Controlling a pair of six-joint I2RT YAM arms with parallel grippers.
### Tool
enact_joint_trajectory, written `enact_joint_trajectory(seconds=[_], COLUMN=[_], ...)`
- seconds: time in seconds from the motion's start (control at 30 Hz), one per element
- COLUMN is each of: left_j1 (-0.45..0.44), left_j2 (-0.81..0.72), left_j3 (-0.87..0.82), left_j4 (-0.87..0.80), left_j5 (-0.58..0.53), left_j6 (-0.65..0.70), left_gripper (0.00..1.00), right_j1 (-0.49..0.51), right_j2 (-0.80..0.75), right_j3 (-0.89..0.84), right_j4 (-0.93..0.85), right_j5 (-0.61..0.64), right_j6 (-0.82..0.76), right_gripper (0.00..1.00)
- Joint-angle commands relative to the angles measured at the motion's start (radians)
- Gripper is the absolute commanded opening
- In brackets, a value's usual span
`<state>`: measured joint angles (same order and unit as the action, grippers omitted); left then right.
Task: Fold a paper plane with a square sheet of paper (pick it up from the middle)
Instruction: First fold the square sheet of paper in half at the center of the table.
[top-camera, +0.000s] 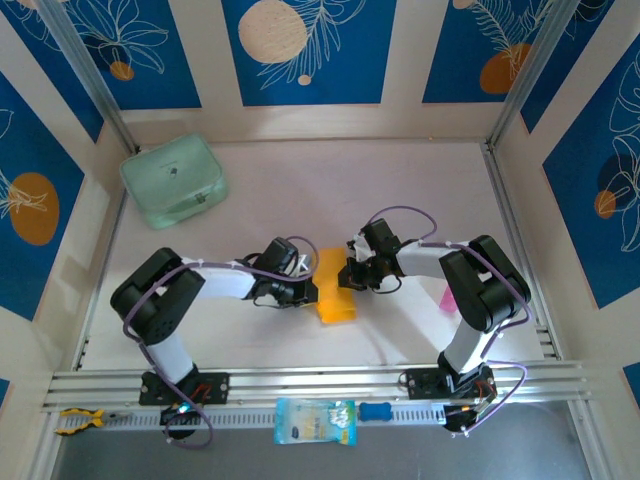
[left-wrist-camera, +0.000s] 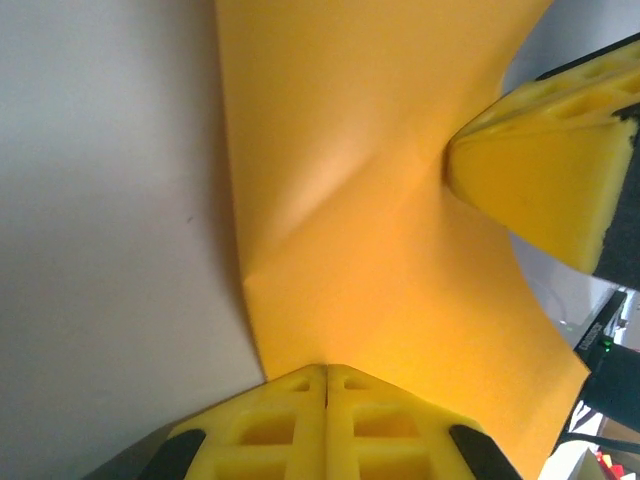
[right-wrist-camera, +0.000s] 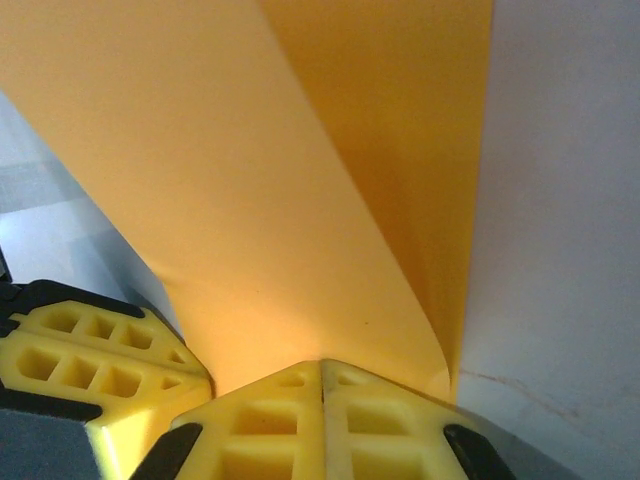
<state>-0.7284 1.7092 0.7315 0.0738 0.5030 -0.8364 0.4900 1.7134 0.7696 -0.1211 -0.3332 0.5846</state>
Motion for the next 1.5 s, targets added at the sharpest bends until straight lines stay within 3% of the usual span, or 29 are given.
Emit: enact_joint_trajectory(seconds=[0.0,0.5,0.87,1.23,1.47], left_j1=[-0.011,-0.047,-0.057,-0.077,-0.089], left_j2=[-0.048,0.014,-0.023,-0.045,0.011], left_j3=[0.042,0.022,0.006,0.06,0.007], left_j4=[-0.106,-0.009,-0.193,0.018,-0.001], left_j5=[-0.013,0.028,-0.052,0.037,0.027], left_j6=[0.007,-0.064,0.06,-0.088,-0.069], left_gripper=[0.0,0.0,0.0,0.0,0.0], right_j1=[-0.003,-0.004,-0.003,-0.004,-0.002], right_j2=[0.026,0.027,0.023,0.016,0.016], right_j3=[-0.036,-0.042,-0.043,-0.048,-0.051], right_j4=[-0.068,-0.062,-0.065,-0.061,-0.058], right_j5=[0.067,0.065,0.073,0.072,0.071], right_j6=[0.006,0.011,0.012,0.014,0.016], right_gripper=[0.0,0.0,0.0,0.0,0.0])
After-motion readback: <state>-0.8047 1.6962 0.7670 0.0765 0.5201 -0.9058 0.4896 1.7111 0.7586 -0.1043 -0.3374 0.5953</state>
